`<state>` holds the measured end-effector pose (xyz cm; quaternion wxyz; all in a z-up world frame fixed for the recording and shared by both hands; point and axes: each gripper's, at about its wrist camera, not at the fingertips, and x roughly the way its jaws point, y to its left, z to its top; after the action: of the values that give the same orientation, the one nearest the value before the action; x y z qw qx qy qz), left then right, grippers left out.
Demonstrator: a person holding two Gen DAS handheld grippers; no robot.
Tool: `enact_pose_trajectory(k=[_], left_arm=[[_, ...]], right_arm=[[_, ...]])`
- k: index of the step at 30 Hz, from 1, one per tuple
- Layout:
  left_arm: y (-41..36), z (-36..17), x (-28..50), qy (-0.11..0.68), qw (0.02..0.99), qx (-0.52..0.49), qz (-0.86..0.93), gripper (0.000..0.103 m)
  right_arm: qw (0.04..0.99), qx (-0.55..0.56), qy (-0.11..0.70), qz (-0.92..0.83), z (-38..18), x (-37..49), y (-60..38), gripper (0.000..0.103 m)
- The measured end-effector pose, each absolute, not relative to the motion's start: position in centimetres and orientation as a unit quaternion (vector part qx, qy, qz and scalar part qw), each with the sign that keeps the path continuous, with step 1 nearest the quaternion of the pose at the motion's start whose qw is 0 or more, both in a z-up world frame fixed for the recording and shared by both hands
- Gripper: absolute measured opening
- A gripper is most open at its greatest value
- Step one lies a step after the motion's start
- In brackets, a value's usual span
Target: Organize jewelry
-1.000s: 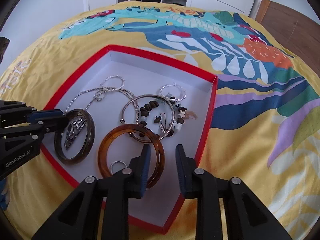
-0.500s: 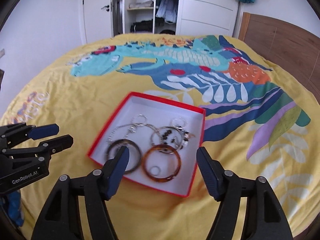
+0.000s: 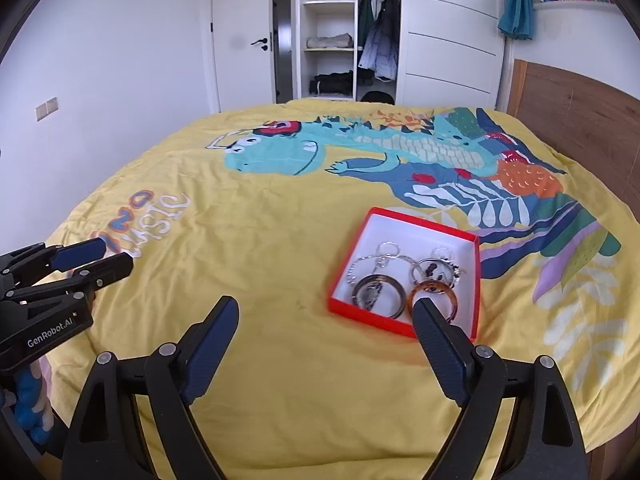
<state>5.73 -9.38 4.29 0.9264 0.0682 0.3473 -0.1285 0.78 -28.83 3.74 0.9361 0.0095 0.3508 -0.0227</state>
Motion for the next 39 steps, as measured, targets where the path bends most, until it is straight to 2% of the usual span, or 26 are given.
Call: enact_pose_trajectory(k=[12,19,31,35,39], left_arm=[[-2.4,6.1,-1.0,0.301,0.949,0.049,-0.085,0.041],[-1.0,7.2,-3.7,0.281,0.956,0.043,-0.076,0.041],[-0.7,8.9,-6.7,0.251,0.963,0.038,-0.090,0.042],[-0.9,9.0,-6.7,0.249,0.964,0.034,-0.091,0.047],[-1.0,8.8,-6.9,0.248,0.963,0.039,-0.092,0.048]], right_arm=[[0.944,0.007,0.328,-0.027,4.8,-5.2,-24.4,0.092],[0.952,0.003,0.305,-0.037,6.1,-7.8,-23.5,0.103],[0.960,0.007,0.278,-0.042,8.3,-11.1,-22.8,0.103],[0.959,0.013,0.278,-0.048,8.2,-11.1,-23.3,0.103],[0.957,0.018,0.284,-0.052,7.7,-11.2,-23.5,0.103]])
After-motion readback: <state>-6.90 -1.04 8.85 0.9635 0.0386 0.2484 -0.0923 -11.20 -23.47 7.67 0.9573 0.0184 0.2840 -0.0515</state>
